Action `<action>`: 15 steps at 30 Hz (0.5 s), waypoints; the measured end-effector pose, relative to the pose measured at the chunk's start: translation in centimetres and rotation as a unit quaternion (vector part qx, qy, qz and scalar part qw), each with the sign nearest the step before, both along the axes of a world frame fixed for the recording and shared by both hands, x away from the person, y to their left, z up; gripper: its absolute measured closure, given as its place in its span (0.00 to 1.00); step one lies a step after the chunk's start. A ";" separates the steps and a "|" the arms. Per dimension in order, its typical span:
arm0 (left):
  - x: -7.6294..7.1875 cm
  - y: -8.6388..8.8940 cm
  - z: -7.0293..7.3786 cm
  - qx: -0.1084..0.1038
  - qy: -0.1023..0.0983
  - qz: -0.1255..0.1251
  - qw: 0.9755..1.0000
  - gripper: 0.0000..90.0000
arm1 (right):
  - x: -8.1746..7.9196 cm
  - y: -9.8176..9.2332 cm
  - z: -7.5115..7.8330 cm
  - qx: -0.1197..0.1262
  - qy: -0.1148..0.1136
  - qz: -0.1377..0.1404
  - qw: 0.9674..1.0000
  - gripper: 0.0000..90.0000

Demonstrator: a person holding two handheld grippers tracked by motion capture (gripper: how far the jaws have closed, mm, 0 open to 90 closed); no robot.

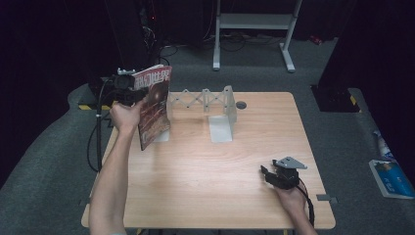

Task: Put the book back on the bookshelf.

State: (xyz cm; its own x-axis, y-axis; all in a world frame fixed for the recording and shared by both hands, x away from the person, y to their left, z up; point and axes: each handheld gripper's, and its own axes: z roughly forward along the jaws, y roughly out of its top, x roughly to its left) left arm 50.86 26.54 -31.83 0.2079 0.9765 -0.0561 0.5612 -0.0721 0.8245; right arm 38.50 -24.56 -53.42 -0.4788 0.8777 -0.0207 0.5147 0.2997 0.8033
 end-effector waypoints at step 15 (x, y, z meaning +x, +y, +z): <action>-0.3 -0.2 0.1 0.039 0.039 -0.021 0.998 0.91 | 0.0 0.0 0.0 0.000 0.000 0.000 1.000 0.47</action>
